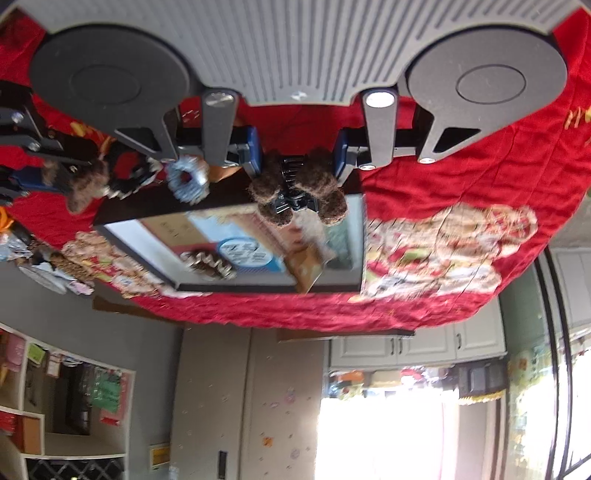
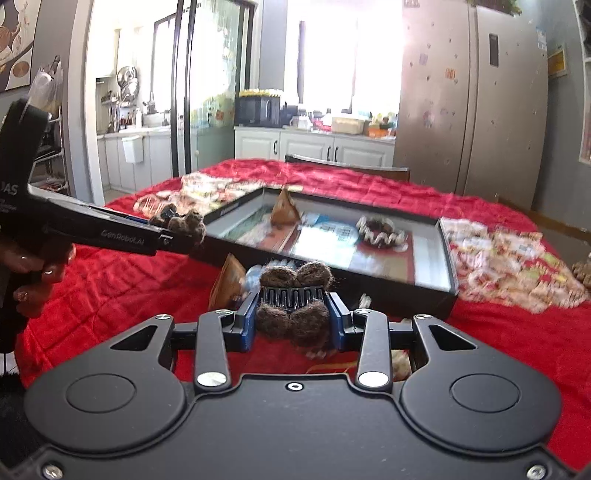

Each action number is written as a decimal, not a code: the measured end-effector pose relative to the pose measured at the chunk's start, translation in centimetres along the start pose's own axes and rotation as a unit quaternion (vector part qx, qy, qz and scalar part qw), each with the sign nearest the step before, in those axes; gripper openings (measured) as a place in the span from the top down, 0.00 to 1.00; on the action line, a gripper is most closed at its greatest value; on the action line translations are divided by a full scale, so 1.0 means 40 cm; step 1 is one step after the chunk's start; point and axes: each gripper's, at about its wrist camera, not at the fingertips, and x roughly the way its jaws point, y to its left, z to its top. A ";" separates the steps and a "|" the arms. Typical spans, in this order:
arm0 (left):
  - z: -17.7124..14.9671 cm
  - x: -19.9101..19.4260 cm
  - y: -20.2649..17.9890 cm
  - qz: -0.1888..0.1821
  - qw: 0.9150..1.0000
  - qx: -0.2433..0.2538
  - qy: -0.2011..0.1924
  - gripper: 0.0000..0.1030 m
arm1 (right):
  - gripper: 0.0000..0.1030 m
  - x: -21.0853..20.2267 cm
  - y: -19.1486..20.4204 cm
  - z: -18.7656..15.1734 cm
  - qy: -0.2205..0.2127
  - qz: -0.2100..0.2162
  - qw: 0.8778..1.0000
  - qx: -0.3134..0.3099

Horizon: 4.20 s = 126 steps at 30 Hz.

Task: Organize objects
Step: 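Close the right gripper on the brown fuzzy hair clip and lift it, then carry the brown fuzzy clip with the right gripper into the black box, then lower the brown fuzzy clip into the box and open the right gripper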

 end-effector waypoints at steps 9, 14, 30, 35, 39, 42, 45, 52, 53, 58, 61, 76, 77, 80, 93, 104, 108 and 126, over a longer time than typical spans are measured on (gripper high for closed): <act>0.065 -0.008 -0.051 -0.030 0.999 0.021 -0.033 0.60 | 0.65 -0.009 -0.051 0.046 -0.021 -0.020 0.999 0.014; 0.100 0.000 -0.065 -0.044 0.998 0.017 -0.048 0.59 | 0.65 0.003 -0.079 0.072 -0.024 -0.022 0.999 0.024; 0.181 0.126 -0.074 -0.043 0.998 0.016 -0.036 0.59 | 0.65 0.124 -0.184 0.197 -0.041 -0.045 0.997 0.036; 0.197 0.183 -0.076 -0.037 0.999 0.016 -0.024 0.59 | 0.65 0.198 -0.207 0.213 -0.029 -0.055 0.998 0.030; 0.212 0.232 -0.077 -0.045 0.999 0.014 -0.009 0.59 | 0.65 0.255 -0.230 0.218 -0.021 -0.050 0.998 0.040; 0.218 0.268 -0.081 -0.046 0.999 0.017 0.001 0.59 | 0.65 0.306 -0.258 0.218 -0.010 -0.046 0.997 0.054; 0.223 0.301 -0.089 -0.045 0.999 0.022 0.009 0.58 | 0.65 0.354 -0.287 0.216 0.001 -0.040 0.997 0.069; 0.228 0.373 -0.111 -0.039 0.998 0.037 0.027 0.58 | 0.65 0.443 -0.315 0.206 0.020 -0.046 0.996 0.078; 0.228 0.382 -0.112 -0.038 0.998 0.037 0.030 0.58 | 0.64 0.454 -0.318 0.206 0.023 -0.048 0.995 0.079; 0.223 0.420 -0.117 -0.033 0.998 0.043 0.045 0.58 | 0.65 0.499 -0.335 0.204 0.036 -0.050 0.994 0.090; 0.223 0.438 -0.119 -0.035 0.997 0.044 0.053 0.58 | 0.65 0.521 -0.340 0.206 0.043 -0.055 0.993 0.091; 0.213 0.517 -0.130 -0.032 0.993 0.057 0.096 0.57 | 0.64 0.593 -0.363 0.208 0.085 -0.057 0.989 0.105; 0.213 0.517 -0.131 -0.034 0.993 0.058 0.097 0.57 | 0.64 0.597 -0.363 0.209 0.088 -0.057 0.989 0.104; 0.211 0.520 -0.133 -0.031 0.993 0.063 0.100 0.57 | 0.64 0.610 -0.359 0.212 0.098 -0.059 0.989 0.099; 0.209 0.527 -0.135 -0.029 0.992 0.066 0.105 0.55 | 0.64 0.632 -0.368 0.209 0.123 -0.054 0.985 0.106; 0.210 0.527 -0.137 -0.026 0.992 0.069 0.104 0.50 | 0.63 0.637 -0.361 0.208 0.130 -0.044 0.986 0.094; 0.210 0.527 -0.138 -0.026 0.992 0.069 0.104 0.48 | 0.62 0.637 -0.362 0.206 0.131 -0.042 0.986 0.096; 0.212 0.508 -0.141 -0.015 0.993 0.079 0.090 0.31 | 0.53 0.620 -0.370 0.208 0.118 -0.041 0.986 0.112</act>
